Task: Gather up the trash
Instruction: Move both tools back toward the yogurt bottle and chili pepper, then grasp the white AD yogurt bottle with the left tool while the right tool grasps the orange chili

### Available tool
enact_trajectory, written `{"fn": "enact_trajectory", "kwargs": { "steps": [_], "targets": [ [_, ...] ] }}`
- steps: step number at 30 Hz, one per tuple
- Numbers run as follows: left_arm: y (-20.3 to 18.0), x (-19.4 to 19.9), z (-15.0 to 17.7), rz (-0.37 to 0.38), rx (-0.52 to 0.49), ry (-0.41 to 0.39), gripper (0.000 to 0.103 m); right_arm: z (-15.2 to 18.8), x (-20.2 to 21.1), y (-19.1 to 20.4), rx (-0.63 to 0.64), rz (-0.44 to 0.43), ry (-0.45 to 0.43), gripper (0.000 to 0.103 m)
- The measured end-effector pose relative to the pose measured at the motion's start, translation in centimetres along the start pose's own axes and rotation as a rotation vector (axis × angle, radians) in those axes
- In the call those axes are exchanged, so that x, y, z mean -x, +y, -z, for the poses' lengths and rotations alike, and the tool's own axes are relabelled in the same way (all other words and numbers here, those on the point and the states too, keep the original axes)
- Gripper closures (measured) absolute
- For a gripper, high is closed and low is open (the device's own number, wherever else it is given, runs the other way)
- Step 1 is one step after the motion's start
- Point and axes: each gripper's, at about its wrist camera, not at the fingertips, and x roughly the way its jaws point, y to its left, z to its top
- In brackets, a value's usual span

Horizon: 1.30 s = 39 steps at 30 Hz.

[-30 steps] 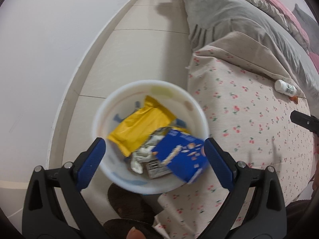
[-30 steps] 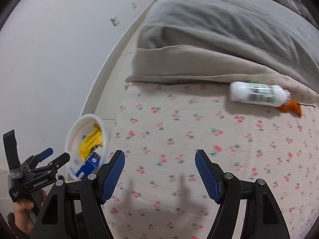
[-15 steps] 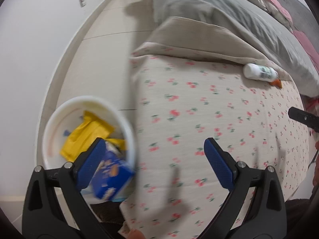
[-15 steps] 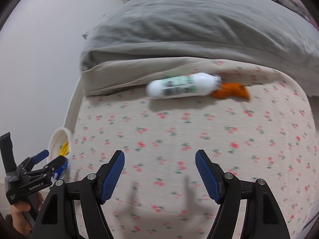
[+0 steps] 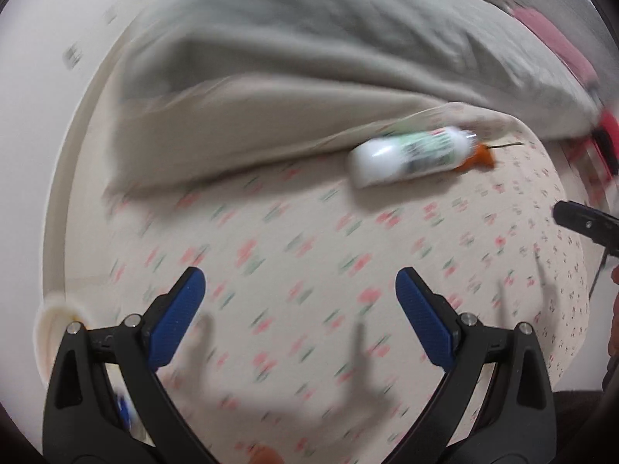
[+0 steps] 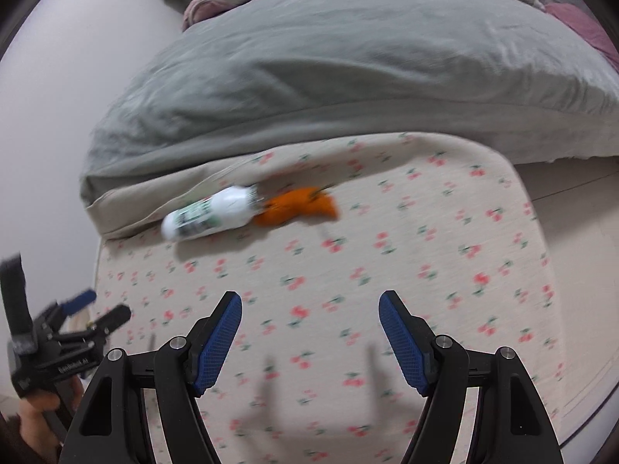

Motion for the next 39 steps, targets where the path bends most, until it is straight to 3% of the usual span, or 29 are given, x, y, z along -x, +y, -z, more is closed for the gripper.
{"fn": "enact_trajectory", "kwargs": {
  "steps": [3,10,17,19,28,34,39],
  "targets": [
    [-3.2,-0.7,-2.4,-0.007,-0.13,-0.021,0.005,-0.4,-0.1,-2.2,-0.056,-0.006,0.016,0.028],
    [-8.7,-2.9,-7.0,0.008,-0.374,0.004,0.03,-1.2,0.0,-6.3,-0.134,-0.01,0.01,0.028],
    [-9.5,-5.1,-9.1,-0.001,-0.429,0.064,0.034,-1.7,-0.6,-8.3,-0.222,-0.046,0.028,0.028],
    [-10.3,-5.6,-8.6,0.002,-0.43,0.073,0.045,-1.7,-0.8,-8.1,-0.222,-0.046,0.029,0.028],
    [-8.1,-4.1,-6.2,0.039,-0.276,0.033,0.059,-2.4,-2.3,-6.5,-0.2,-0.093,-0.01,0.028],
    [-3.6,-2.3,-2.2,0.05,-0.057,0.058,0.063,-3.5,-5.2,-5.4,-0.176,-0.124,-0.058,0.029],
    [0.3,-0.6,1.3,-0.013,0.066,0.052,0.063,-4.2,-6.9,-3.0,-0.12,-0.118,-0.112,0.03]
  ]
}}
